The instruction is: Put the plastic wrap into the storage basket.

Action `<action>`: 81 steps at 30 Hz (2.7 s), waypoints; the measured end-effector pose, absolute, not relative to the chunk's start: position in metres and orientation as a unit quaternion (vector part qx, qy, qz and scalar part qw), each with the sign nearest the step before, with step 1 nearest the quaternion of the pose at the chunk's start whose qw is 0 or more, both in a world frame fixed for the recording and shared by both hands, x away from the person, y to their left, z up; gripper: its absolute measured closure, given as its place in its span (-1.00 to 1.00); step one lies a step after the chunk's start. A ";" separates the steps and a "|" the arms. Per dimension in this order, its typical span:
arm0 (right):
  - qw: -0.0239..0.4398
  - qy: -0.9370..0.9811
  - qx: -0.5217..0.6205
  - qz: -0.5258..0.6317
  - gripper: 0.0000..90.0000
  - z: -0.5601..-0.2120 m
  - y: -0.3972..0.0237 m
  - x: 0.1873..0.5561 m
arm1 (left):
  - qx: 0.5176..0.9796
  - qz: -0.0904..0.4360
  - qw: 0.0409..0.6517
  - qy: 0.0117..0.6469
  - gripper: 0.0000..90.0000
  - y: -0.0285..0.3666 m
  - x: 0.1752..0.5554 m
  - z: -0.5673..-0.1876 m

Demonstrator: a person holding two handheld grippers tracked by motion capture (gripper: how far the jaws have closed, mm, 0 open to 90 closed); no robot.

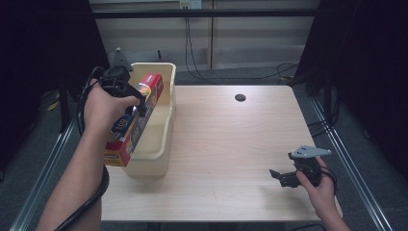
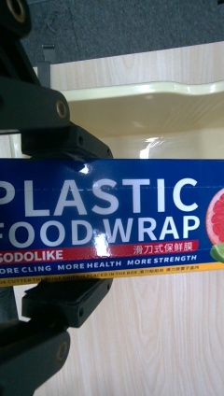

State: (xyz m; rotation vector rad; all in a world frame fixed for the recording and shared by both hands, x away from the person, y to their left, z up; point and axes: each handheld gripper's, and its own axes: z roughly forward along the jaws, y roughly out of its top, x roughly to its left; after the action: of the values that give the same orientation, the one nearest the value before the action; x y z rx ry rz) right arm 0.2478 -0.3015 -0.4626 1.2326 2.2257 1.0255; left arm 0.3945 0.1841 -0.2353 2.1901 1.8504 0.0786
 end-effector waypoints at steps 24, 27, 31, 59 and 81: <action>0.199 0.796 0.440 0.366 -0.94 -0.463 -0.302 0.248 | 0.752 0.016 0.125 0.647 -0.08 0.185 0.405 -0.268; 0.198 0.795 0.440 0.367 -0.94 -0.463 -0.302 0.248 | 0.755 0.016 0.126 0.644 -0.08 0.185 0.406 -0.271; 0.198 0.796 0.440 0.366 -0.94 -0.463 -0.302 0.248 | 0.751 0.015 0.128 0.647 -0.08 0.186 0.407 -0.273; 0.197 0.796 0.441 0.365 -0.94 -0.463 -0.302 0.248 | 0.750 0.005 0.118 0.651 -0.08 0.189 0.409 -0.284; 0.195 0.796 0.441 0.365 -0.94 -0.464 -0.302 0.248 | 0.745 -0.006 0.113 0.657 -0.09 0.187 0.415 -0.301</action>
State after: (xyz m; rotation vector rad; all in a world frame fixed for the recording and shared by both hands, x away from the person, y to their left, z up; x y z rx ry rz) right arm 0.2479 -0.3023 -0.4640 1.2358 2.2320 1.0231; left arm 0.4152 0.1875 -0.3005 2.1862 1.9275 -0.0180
